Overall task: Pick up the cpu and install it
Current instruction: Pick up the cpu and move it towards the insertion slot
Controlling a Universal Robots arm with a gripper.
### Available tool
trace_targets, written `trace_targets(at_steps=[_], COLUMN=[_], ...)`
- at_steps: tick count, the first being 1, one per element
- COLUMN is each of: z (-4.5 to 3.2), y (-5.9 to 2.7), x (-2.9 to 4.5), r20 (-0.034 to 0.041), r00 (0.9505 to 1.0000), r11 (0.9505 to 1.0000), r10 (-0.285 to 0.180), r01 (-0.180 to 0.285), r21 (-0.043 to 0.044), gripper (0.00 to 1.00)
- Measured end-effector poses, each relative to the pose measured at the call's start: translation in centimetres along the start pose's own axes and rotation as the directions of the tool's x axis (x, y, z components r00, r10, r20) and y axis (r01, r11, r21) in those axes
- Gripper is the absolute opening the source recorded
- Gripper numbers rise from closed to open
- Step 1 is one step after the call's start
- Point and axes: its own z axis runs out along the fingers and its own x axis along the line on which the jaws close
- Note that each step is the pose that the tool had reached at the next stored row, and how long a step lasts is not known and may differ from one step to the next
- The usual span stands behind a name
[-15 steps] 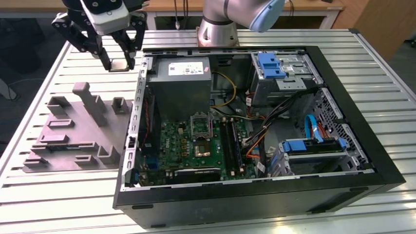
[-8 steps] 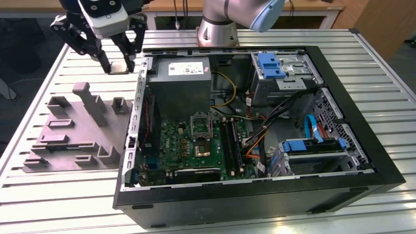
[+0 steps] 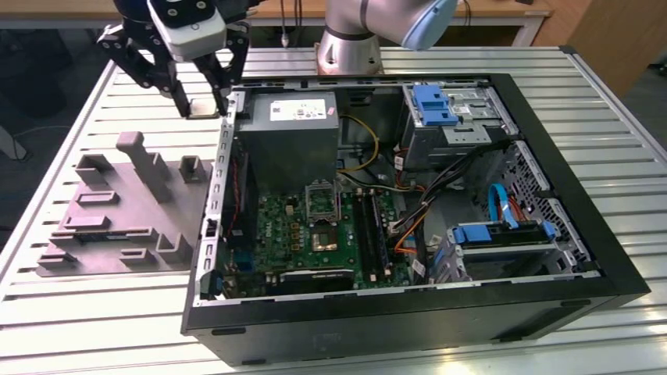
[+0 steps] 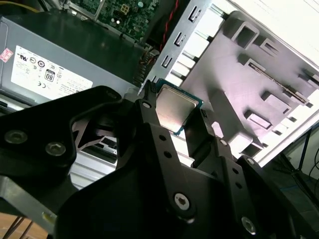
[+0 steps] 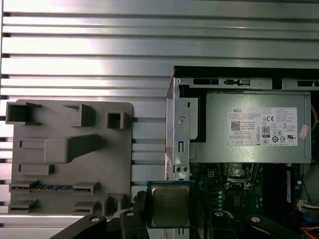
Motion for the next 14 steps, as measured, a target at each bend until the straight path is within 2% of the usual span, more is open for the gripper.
trace_targets(at_steps=[5,10,14], z=[0.00,0.02,0.02], y=[0.00,0.01,0.01], x=[-0.16,-0.83,-0.90], r20=[-0.0001,0.0001,0.0001], r00=[1.0000,1.0000,1.0000], r11=[1.0000,1.0000,1.0000], r10=[0.000,0.000,0.000], r01=[0.000,0.000,0.000], r21=[0.0001,0.0000,0.0006], gripper=[0.47,0.47,0.47])
